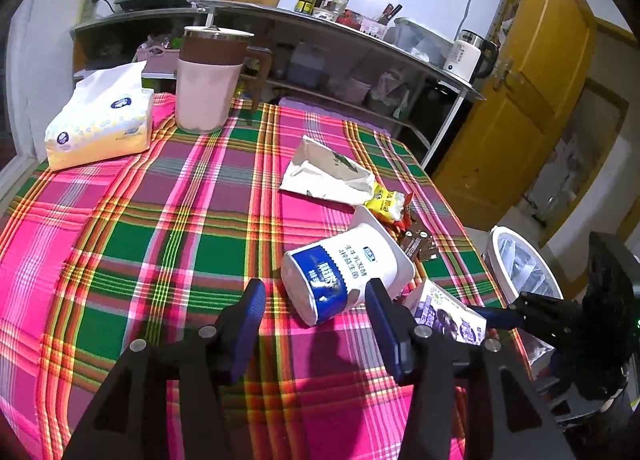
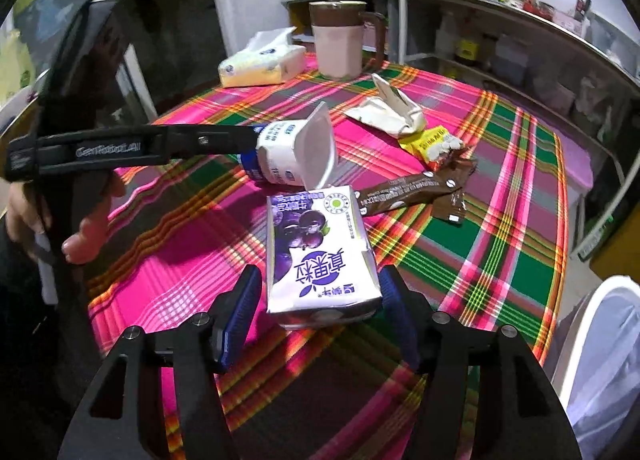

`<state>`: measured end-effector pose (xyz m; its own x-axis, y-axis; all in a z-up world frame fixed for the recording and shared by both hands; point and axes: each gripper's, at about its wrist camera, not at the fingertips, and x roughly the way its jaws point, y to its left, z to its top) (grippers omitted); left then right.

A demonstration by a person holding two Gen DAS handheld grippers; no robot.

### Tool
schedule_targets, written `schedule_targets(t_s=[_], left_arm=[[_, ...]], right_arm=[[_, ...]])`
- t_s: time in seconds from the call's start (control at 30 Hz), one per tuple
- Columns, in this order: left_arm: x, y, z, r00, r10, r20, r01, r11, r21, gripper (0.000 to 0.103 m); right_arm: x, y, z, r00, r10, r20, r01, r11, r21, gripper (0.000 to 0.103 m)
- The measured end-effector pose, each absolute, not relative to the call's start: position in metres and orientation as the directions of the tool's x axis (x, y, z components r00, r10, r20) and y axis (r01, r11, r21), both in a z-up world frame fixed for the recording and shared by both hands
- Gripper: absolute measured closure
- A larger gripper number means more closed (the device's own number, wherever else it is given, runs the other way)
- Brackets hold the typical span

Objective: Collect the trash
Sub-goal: 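Grasp the white yogurt cup with the left gripper while the right holds the carton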

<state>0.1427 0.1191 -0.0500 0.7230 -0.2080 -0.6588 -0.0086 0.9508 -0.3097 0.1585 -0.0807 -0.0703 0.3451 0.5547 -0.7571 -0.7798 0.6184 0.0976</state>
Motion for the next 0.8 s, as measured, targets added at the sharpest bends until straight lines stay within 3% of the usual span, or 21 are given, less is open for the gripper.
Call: schedule_targets(t_s=[0.2, 0.47, 0.8], left_arm=[[0.143, 0.121, -0.048, 0.730, -0.214, -0.650, 0.013, 0.954, -0.300, 0.051], [0.169, 0.119, -0.047, 0.734, -0.244, -0.634, 0.091, 0.960, -0.264, 0.040], [0.172, 0.098, -0.056, 0.668, -0.360, -0.652, 0.237, 0.933, -0.273, 0.036]], right_arm=[[0.163, -0.088, -0.066, 0.348, 0.575, -0.740, -0.728, 0.664, 0.173, 0.045], [0.157, -0.106, -0.064, 0.385, 0.561, -0.733, -0.673, 0.714, 0.194, 0.046], [0.158, -0.131, -0.065, 0.401, 0.555, -0.729, -0.614, 0.753, 0.236, 0.046]])
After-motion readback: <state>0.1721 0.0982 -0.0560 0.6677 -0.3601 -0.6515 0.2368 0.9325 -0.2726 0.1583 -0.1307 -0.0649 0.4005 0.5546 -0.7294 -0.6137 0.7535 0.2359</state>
